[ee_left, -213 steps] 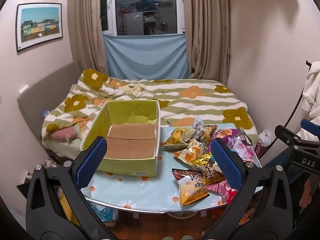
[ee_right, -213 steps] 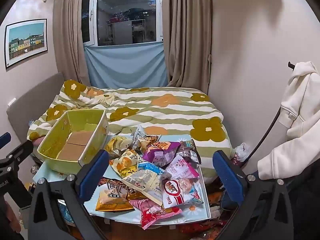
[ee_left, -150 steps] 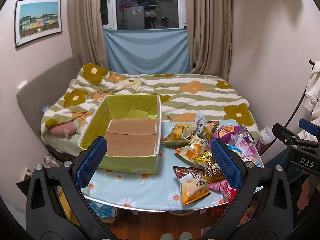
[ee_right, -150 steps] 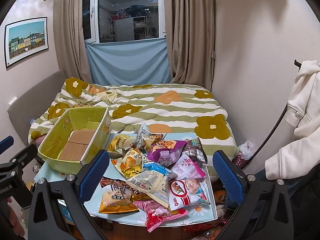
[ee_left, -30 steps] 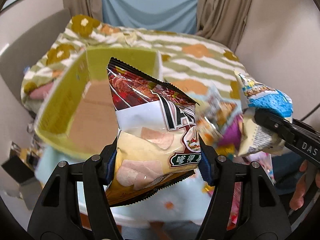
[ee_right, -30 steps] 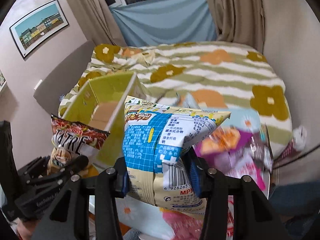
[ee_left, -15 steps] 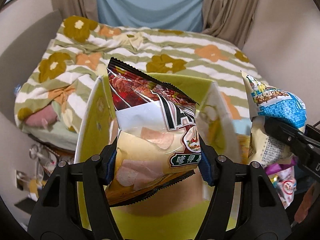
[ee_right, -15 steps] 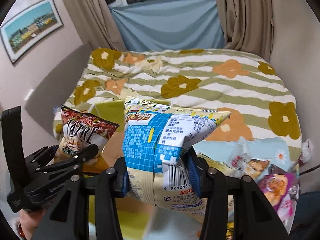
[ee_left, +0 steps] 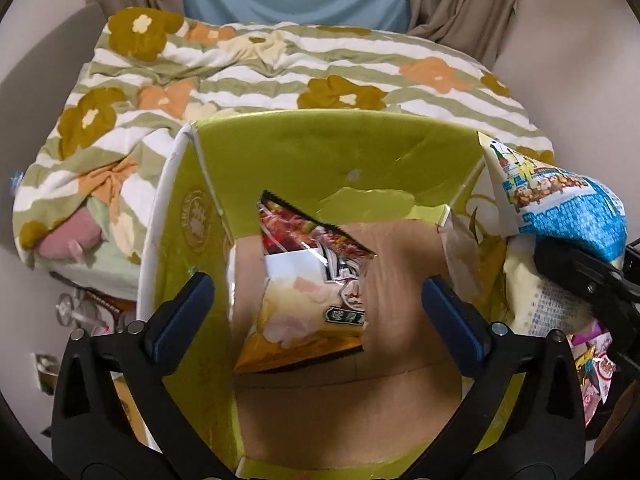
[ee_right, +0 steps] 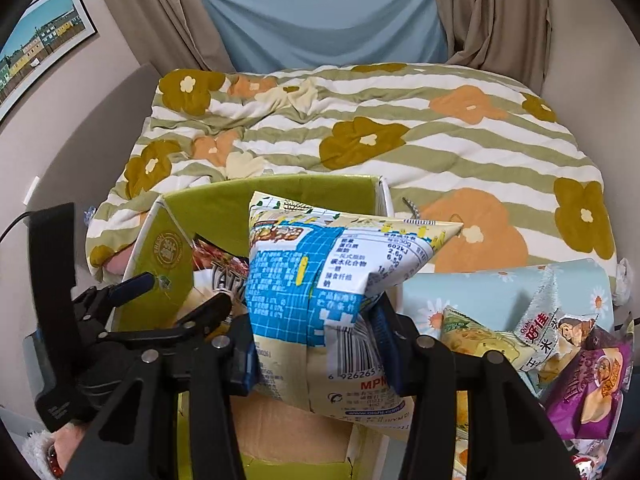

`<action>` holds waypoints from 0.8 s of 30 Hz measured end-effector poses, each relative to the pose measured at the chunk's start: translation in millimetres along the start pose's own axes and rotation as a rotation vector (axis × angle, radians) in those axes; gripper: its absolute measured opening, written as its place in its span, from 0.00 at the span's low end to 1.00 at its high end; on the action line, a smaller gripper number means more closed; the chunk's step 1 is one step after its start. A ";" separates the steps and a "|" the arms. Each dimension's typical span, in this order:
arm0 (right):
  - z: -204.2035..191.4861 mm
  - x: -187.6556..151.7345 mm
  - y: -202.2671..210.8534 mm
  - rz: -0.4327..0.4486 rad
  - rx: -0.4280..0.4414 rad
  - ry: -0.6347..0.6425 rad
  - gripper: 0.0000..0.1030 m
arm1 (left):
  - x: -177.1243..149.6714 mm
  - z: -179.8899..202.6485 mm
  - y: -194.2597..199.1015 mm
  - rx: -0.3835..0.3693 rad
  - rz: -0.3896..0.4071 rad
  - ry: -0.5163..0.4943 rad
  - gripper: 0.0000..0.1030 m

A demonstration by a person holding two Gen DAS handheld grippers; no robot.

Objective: Organize snacks
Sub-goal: 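Carry both bags over the box and open both grippers to drop them inside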

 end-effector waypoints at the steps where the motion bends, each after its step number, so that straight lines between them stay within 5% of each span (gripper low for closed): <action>1: -0.4 -0.5 -1.3 -0.002 -0.001 0.003 0.43 | -2.8 -1.2 3.7 0.008 0.003 0.002 1.00; 11: -9.9 7.7 -1.1 -0.019 0.021 0.095 0.43 | -31.8 -17.5 49.3 0.083 0.060 0.021 1.00; 18: -18.4 24.0 -28.4 -0.059 0.037 0.144 0.43 | -34.7 -33.7 42.7 0.075 0.049 0.070 1.00; 20: -21.9 26.8 -38.5 -0.067 0.034 0.157 0.51 | -35.0 -37.7 38.0 0.074 0.043 0.078 1.00; 22: -23.2 28.4 -49.2 -0.076 0.020 0.166 0.96 | -36.0 -40.8 33.6 0.079 0.034 0.085 1.00; 24: -24.2 27.9 -51.8 -0.068 0.028 0.167 1.00 | -38.9 -43.5 30.1 0.084 0.023 0.093 1.00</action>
Point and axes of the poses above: each gripper's, at about its wrist camera, not at the fingertips, and y roughly against the way its jaws point, z to its right, x to its top, the point moved 7 cm from there along -y, roughly the way its jaws point, and after that the axes turned 12 degrees about -z, right-handed, at the moved point
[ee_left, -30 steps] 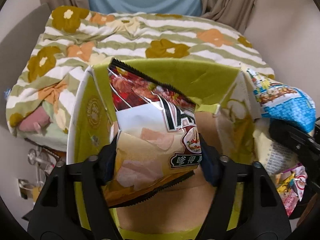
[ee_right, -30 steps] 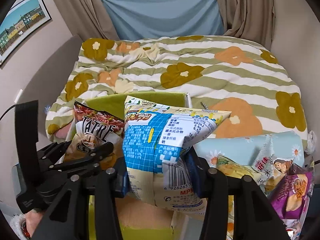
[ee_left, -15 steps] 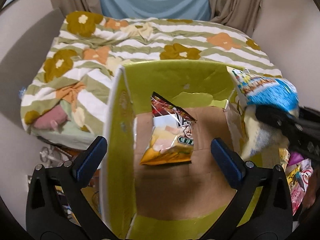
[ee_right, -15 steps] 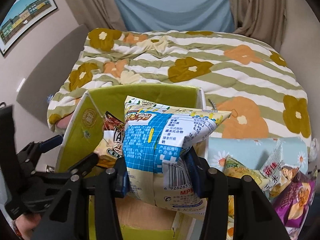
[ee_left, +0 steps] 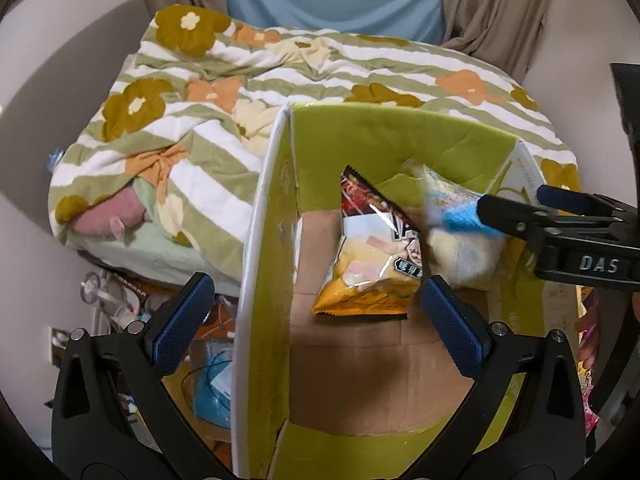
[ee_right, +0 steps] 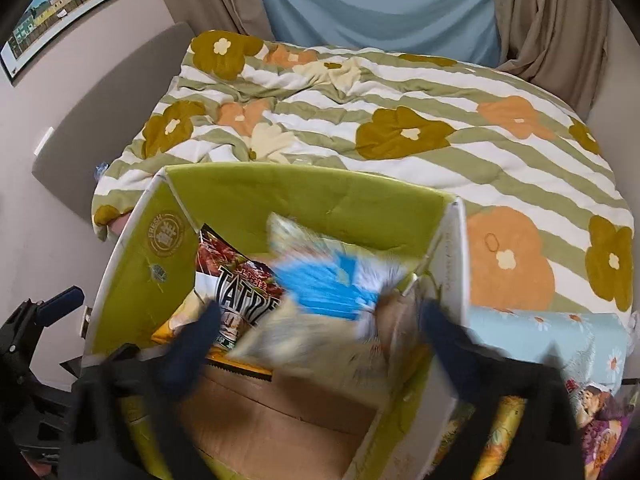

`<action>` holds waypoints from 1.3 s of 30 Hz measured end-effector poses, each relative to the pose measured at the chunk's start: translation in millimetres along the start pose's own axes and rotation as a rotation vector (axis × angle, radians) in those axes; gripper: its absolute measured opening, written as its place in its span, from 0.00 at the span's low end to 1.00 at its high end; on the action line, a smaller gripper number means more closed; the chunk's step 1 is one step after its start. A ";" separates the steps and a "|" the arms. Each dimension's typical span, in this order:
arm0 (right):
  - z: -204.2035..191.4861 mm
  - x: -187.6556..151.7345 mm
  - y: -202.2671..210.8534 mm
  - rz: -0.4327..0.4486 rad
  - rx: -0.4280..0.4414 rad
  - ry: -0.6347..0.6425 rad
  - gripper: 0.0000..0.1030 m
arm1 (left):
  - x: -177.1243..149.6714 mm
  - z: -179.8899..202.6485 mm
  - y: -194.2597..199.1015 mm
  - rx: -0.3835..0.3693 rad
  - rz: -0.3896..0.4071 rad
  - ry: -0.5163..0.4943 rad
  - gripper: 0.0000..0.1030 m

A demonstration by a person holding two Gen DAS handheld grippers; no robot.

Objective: Organize snacks
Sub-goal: 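Carry both bags over the box and open both grippers to drop them inside, then move both tools back over the snack pile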

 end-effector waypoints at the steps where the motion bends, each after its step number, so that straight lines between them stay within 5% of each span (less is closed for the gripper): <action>1: -0.2 -1.1 0.5 0.008 -0.001 0.000 1.00 | -1.5 -1.6 -1.3 0.000 -0.004 0.003 1.00; 11: -6.3 -14.9 22.7 0.031 0.003 -0.019 1.00 | -12.3 -13.1 17.9 -0.009 0.005 0.028 1.00; 21: -24.5 -36.9 113.0 0.177 -0.017 -0.043 1.00 | -15.4 1.0 86.4 -0.047 0.119 -0.029 1.00; 31: 9.1 -97.3 179.9 0.256 -0.070 -0.164 1.00 | -36.9 70.4 112.9 -0.164 0.142 -0.143 1.00; 39: 85.3 -172.1 217.8 0.306 -0.147 -0.309 1.00 | -84.6 150.6 117.2 -0.203 0.102 -0.228 1.00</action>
Point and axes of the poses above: each gripper's, at about its wrist camera, not at the fingertips, and y roughly against the way its jaws point, z to its right, x to its top, the point moved 7 cm from there along -y, roughly the way its jaws point, and after that the axes turned 12 degrees about -z, right-handed, at the moved point
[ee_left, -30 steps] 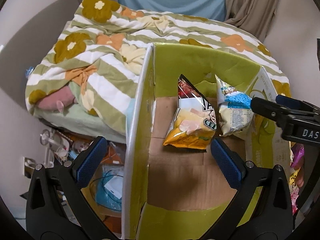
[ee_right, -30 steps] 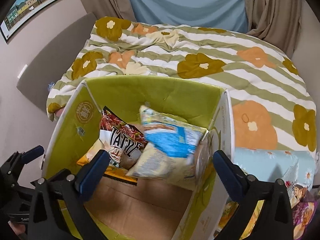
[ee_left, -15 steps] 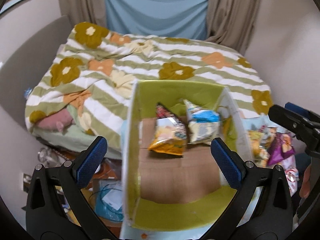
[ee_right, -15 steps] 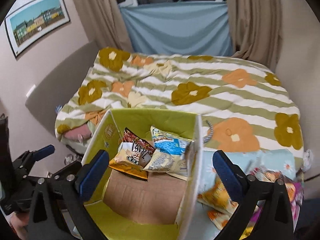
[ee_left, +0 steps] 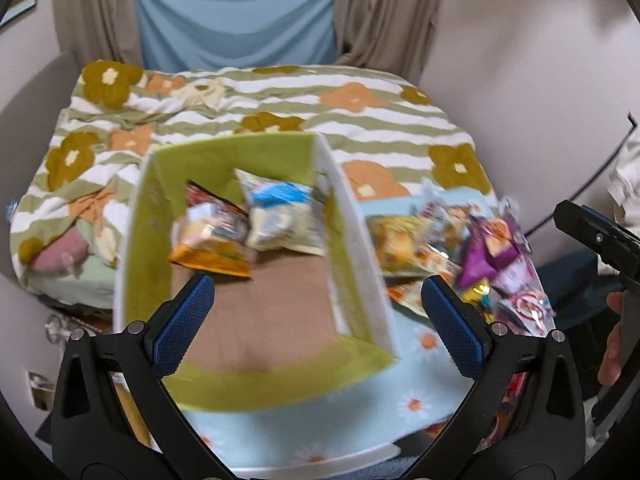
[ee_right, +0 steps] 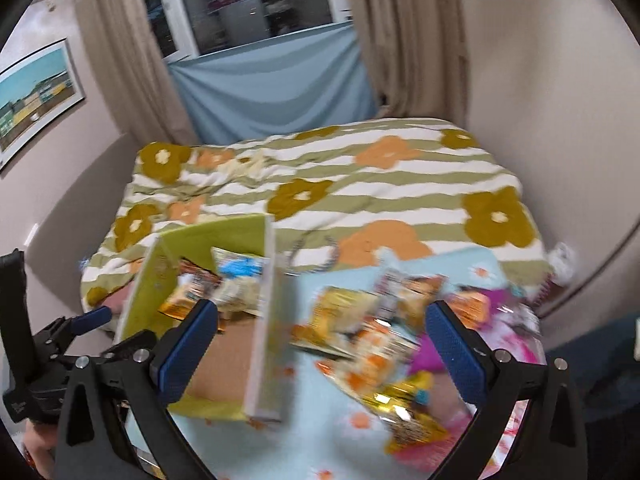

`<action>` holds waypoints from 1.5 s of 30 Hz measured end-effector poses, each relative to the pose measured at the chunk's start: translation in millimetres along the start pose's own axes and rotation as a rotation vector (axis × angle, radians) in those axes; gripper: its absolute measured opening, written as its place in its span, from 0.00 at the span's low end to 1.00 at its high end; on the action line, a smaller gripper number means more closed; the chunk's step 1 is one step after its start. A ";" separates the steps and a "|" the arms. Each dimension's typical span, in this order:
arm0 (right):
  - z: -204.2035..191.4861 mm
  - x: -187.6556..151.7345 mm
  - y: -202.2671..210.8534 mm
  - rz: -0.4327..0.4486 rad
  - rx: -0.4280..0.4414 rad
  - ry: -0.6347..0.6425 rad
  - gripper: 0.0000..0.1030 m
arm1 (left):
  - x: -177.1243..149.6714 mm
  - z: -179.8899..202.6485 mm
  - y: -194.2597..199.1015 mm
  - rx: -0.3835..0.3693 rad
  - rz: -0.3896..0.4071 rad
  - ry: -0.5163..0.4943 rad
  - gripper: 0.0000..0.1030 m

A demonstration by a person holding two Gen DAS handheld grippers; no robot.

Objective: Organize snacks
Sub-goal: 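Move both tools back over the snack pile, then grasp the gold chocolate bag with the left gripper while the right grasps the white Oishi shrimp bag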

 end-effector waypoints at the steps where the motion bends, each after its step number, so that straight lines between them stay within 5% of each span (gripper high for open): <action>1: 9.4 -4.2 2.6 -0.001 -0.005 -0.005 1.00 | -4.3 10.6 -1.4 -0.002 -0.004 -0.004 1.00; 14: 153.0 -85.5 25.6 -0.068 -0.030 0.035 1.00 | -59.4 140.1 -48.9 -0.038 -0.087 0.106 1.00; 24: 192.3 -127.4 -24.0 -0.156 0.000 0.076 1.00 | -87.8 171.2 -122.6 -0.044 -0.181 0.150 1.00; 36: 204.3 -155.3 -73.5 -0.223 -0.024 0.064 1.00 | -85.1 189.3 -187.1 -0.095 -0.237 0.111 1.00; 41: 207.0 -155.8 -85.9 -0.241 -0.016 0.053 1.00 | -87.8 195.4 -202.6 -0.108 -0.271 0.084 0.83; 45: 209.5 -155.3 -95.9 -0.252 -0.007 0.049 1.00 | -92.2 202.0 -209.8 -0.152 -0.295 0.070 0.60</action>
Point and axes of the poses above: each gripper's, at about its wrist camera, not at the fingertips, and y roughly against the way its jaws point, z to its right, x to its top, the point moved 7 cm from there along -y, roughly the way its jaws point, and after that the axes turned 12 degrees about -z, right-handed, at the moved point
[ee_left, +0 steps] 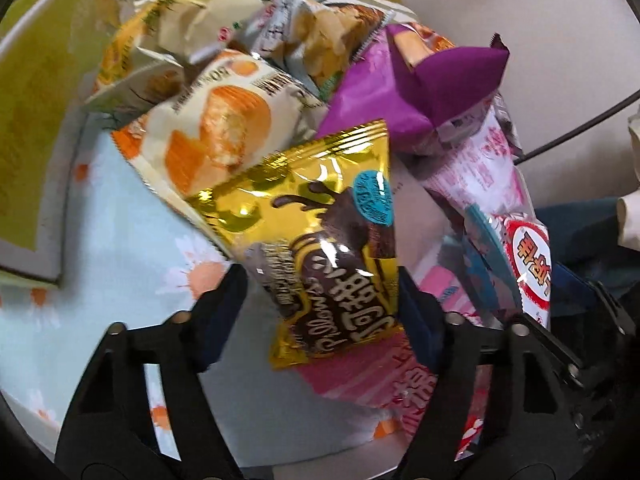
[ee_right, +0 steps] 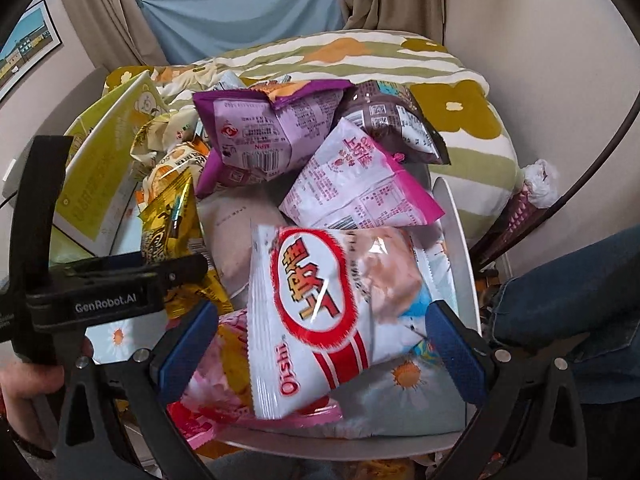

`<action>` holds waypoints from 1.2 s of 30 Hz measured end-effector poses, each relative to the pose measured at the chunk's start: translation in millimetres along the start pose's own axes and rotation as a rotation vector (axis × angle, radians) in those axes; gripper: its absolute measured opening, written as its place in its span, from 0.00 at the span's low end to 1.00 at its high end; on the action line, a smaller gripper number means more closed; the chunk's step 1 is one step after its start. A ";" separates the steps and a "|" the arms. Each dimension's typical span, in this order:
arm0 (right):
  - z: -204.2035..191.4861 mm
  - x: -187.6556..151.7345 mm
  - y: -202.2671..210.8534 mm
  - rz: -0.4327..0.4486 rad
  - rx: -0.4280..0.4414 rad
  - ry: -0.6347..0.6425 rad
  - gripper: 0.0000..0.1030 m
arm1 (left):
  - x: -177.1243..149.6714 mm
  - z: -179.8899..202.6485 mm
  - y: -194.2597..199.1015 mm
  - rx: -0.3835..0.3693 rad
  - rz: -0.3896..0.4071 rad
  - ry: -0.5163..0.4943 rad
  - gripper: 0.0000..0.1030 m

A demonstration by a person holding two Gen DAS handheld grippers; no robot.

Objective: Organize snacks
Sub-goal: 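Grasp the gold chocolate bag with the left gripper while the right grasps the white Oishi shrimp bag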

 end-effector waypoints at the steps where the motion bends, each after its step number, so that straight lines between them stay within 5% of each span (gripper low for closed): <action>1: 0.5 1.3 -1.8 -0.003 -0.003 0.001 1.00 | -0.4 2.3 -2.4 0.004 -0.009 -0.015 0.48; 26: 24.3 21.2 -33.0 -0.058 0.011 0.021 1.00 | 6.2 9.3 18.8 0.102 0.020 -0.065 0.47; 31: 26.3 16.3 -29.9 -0.064 0.009 0.038 0.76 | 6.5 9.9 20.9 0.108 0.029 -0.063 0.47; 36: 25.8 9.9 -23.0 -0.060 0.013 0.034 0.69 | -0.5 12.2 30.6 0.108 0.041 -0.062 0.47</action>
Point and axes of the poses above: each gripper's, at about its wrist camera, not at the fingertips, and y roughly against the way its jaws point, z to its right, x to its top, the point moved 7 cm from there along -y, roughly the way its jaws point, and after that the axes turned 12 degrees about -z, right-handed, at the moved point
